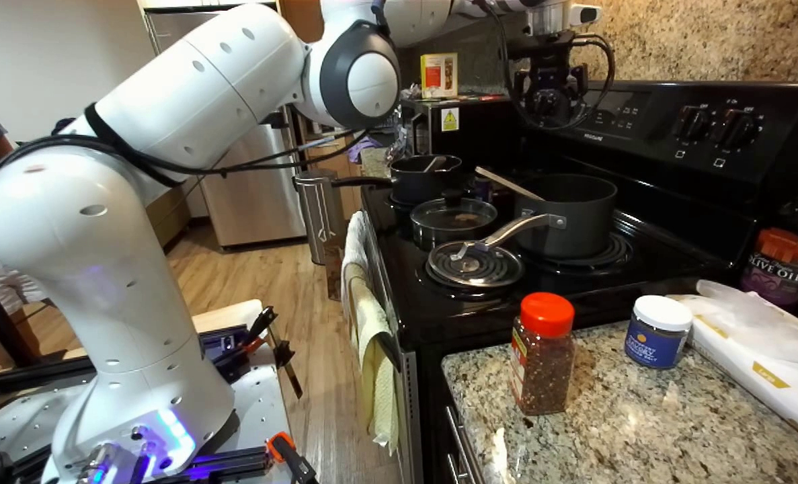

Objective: Pick up the wooden spoon from the container on the right and put it inside the pot on the left side of the stove

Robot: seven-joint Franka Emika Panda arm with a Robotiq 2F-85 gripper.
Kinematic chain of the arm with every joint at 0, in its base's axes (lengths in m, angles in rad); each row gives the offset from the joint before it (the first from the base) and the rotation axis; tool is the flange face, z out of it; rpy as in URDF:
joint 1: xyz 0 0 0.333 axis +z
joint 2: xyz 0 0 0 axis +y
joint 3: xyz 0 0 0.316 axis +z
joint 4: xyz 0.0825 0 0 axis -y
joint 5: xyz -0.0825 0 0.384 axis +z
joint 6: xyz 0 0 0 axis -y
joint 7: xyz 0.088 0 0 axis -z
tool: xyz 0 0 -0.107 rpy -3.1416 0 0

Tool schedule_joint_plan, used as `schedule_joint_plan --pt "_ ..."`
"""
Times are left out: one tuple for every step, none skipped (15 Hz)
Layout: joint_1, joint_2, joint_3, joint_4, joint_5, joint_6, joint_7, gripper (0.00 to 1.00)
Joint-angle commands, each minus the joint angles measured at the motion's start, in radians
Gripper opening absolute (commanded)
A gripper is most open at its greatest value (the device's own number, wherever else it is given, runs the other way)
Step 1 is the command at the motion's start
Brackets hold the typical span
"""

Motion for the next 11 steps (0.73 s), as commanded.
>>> schedule_joint_plan --pt "0.001 -0.029 -0.011 0.001 -0.004 -0.074 0.05 1.0" --pt "-0.001 -0.033 -0.012 0.001 0.001 -0.095 0.07 1.0" --pt "-0.003 -0.037 -0.012 0.0 0.004 -0.121 0.08 1.0" --pt "-0.005 -0.039 -0.013 0.001 0.005 -0.149 0.095 1.0" --pt "-0.007 -0.041 -0.012 0.001 0.008 -0.171 0.111 1.0" --pt "-0.01 -0.043 -0.008 0.001 0.013 -0.18 0.118 1.0" --pt "-0.006 -0.041 -0.002 -0.023 -0.007 -0.131 0.085 1.0" --pt "-0.006 -0.042 -0.002 -0.024 -0.006 -0.132 0.087 1.0" --pt "-0.006 -0.035 -0.002 -0.013 -0.006 -0.135 0.087 1.0" --pt "-0.006 -0.028 -0.001 -0.004 -0.006 -0.139 0.087 1.0" --pt "-0.006 -0.026 -0.001 -0.001 -0.006 -0.141 0.087 1.0"
